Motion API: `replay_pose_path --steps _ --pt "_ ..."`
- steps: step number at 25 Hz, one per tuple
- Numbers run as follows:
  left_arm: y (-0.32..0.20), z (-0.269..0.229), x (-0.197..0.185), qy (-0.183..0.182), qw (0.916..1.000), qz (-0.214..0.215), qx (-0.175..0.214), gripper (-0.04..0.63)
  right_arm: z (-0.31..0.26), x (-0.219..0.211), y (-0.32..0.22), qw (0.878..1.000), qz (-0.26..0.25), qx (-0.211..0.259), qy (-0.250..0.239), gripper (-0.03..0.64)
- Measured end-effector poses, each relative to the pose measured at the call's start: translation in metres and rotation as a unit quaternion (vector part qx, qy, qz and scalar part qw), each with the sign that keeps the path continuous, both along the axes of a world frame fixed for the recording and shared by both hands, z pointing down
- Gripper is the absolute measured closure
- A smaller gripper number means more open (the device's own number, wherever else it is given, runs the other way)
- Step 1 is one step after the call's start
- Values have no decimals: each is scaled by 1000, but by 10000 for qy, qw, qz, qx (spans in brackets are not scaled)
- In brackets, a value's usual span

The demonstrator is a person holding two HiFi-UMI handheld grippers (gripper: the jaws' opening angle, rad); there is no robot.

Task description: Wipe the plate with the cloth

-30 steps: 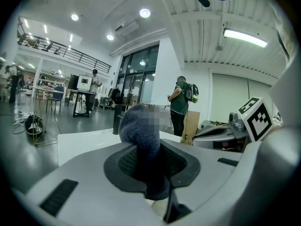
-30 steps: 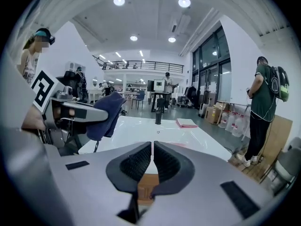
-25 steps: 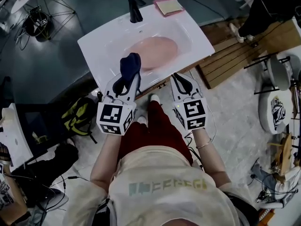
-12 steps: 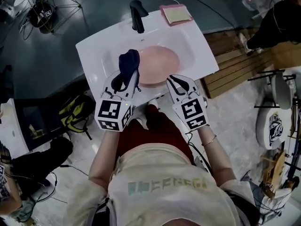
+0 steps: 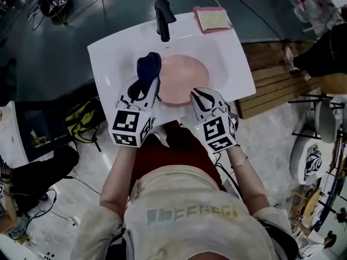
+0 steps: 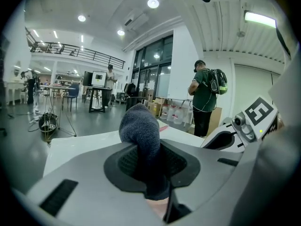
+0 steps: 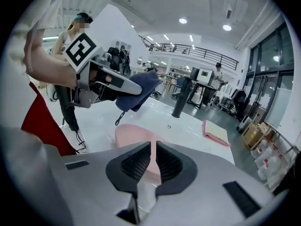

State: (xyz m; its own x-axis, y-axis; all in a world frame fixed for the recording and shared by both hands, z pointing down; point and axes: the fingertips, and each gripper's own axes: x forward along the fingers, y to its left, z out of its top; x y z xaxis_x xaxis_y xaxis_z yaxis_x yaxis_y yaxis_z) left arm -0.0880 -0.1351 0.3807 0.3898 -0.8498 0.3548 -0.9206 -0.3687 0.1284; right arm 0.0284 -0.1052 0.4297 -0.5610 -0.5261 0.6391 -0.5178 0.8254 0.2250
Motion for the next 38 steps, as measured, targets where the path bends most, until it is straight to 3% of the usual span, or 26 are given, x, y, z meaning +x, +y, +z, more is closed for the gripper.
replay_pose_path --steps 7,17,23,29,35,38 --pt "-17 3 7 -70 10000 36 -60 515 16 3 0 9996 -93 -248 4 577" --pt "-23 14 63 -54 9911 1238 -495 515 23 10 -3 9993 -108 -339 67 577" --pt "-15 44 94 -309 9722 2078 -1034 515 23 10 -4 9992 -119 -347 151 577" --pt "-5 69 110 -425 9505 2652 -1561 515 24 11 -12 9988 -188 -233 388 577" --pt "12 101 117 -594 9255 2988 -2251 515 25 10 -13 9988 -186 -220 385 577" --pt "13 111 114 -699 9208 2984 -2413 515 25 8 -15 9982 -291 -103 507 578"
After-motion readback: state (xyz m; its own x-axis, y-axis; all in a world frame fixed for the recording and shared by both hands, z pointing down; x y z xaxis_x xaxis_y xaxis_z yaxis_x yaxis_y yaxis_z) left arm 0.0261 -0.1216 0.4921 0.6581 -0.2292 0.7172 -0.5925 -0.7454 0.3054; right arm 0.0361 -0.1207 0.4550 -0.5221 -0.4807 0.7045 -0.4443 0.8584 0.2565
